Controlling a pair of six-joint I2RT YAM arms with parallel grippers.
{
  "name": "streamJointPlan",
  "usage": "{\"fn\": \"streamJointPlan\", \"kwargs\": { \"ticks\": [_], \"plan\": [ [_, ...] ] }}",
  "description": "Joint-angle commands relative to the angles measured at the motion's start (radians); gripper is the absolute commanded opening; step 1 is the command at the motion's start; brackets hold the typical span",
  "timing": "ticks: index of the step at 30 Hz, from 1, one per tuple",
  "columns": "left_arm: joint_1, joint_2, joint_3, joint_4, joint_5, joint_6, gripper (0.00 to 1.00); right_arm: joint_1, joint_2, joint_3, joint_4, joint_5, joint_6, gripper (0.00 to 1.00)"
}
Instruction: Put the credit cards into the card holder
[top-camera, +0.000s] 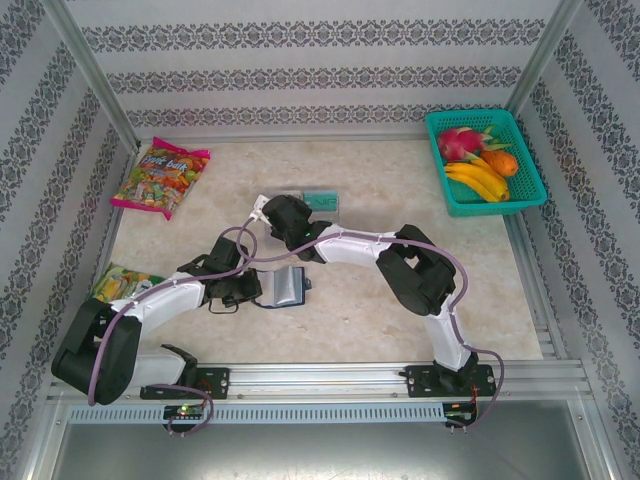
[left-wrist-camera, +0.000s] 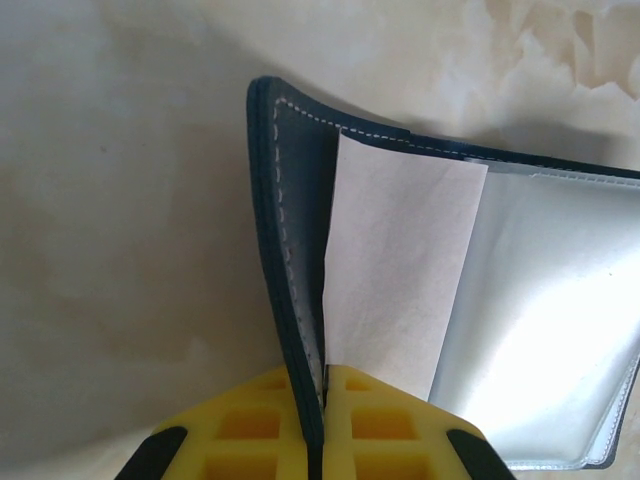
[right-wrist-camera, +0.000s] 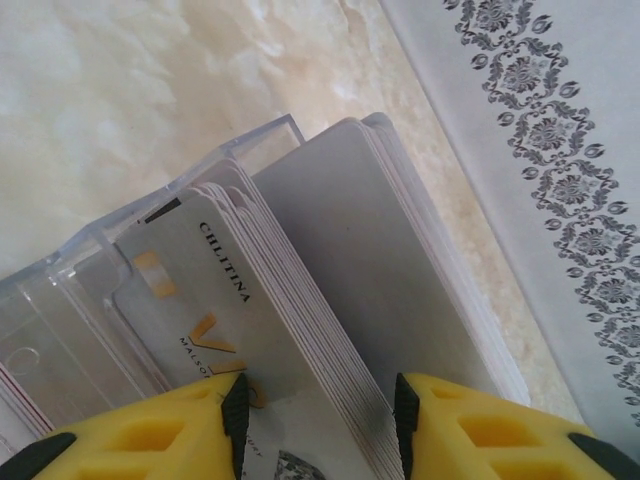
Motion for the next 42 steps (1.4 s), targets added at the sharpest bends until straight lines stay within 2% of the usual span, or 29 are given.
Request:
{"fn": "streamJointPlan", "kwargs": {
  "ticks": [1,8,13,19,27,34,42],
  "plan": [
    [0.006,-0.016,-0.02,-0.013,-0.003,-0.002,0.0,0.017,0.011,-0.05,0.08,0.061,-0.025,0.42],
    [0.007,-0.024,-0.019,-0.03,-0.015,0.005,0.0,0.023,-0.028,-0.083,0.099,0.06,-0.016,0.39],
    [0.008,-0.027,-0.017,-0.034,-0.026,0.007,0.0,0.025,-0.15,-0.116,0.02,-0.048,0.086,0.39],
    [0.035,-0.024,0.007,-0.096,-0.057,0.032,0.0,0.024,-0.211,-0.135,-0.071,-0.158,0.146,0.39],
    [0.092,-0.099,0.008,-0.161,-0.114,0.037,0.0,0.037,-0.16,-0.128,-0.129,-0.243,0.162,0.38],
    [0.098,-0.119,0.007,-0.192,-0.108,0.052,0.0,0.045,-0.079,-0.081,-0.132,-0.255,0.143,0.37],
    [0.098,-0.116,-0.015,-0.149,-0.06,0.043,0.0,0.045,-0.027,-0.041,-0.115,-0.214,0.101,0.37]
  ]
}}
